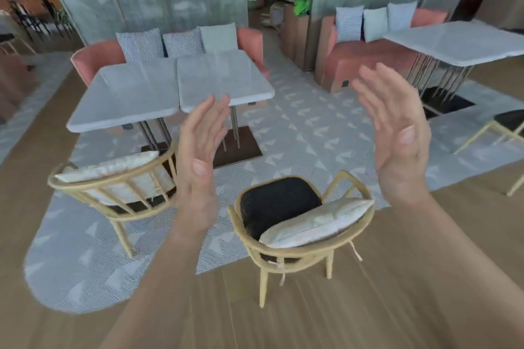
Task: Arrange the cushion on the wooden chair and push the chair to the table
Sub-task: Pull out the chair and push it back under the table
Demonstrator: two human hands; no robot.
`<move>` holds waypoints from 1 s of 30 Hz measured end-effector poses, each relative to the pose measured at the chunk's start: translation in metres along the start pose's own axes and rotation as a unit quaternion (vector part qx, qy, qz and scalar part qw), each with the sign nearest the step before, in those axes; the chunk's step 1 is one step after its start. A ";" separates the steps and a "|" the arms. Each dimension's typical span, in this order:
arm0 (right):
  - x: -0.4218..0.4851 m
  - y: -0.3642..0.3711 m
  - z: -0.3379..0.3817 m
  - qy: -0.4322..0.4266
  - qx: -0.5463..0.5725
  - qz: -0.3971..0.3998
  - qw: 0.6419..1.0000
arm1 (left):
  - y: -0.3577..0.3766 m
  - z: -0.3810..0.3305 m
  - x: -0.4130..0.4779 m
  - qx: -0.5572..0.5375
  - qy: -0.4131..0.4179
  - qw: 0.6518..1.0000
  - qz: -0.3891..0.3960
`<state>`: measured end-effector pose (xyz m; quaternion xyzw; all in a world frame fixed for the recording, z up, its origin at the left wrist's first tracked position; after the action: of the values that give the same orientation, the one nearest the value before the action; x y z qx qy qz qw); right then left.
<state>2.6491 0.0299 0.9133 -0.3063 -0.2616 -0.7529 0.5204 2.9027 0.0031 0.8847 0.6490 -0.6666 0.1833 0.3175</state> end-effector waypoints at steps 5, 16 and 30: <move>0.003 -0.031 -0.005 0.018 0.018 0.052 0.998 | 0.045 -0.002 -0.016 0.038 -0.003 0.999 -0.027; 0.024 -0.068 -0.068 0.020 0.012 0.077 0.997 | 0.113 0.068 0.003 0.047 -0.021 0.998 -0.030; -0.105 -0.127 -0.321 0.256 -0.186 0.271 0.909 | 0.136 0.277 -0.123 0.351 -0.204 0.906 0.119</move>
<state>2.4968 -0.0926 0.6098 -0.2530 0.1189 -0.6703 0.6874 2.7122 -0.0748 0.6239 0.6579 -0.6816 0.3053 -0.0974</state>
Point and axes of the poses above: each hand's wrist, its own x-axis towards the middle knuckle, its own y-axis out of the palm, z = x × y, the point moved 9 cm from there along x, towards the middle knuckle, and after that the axes turned 10 degrees about -z, right-handed, at the moved point
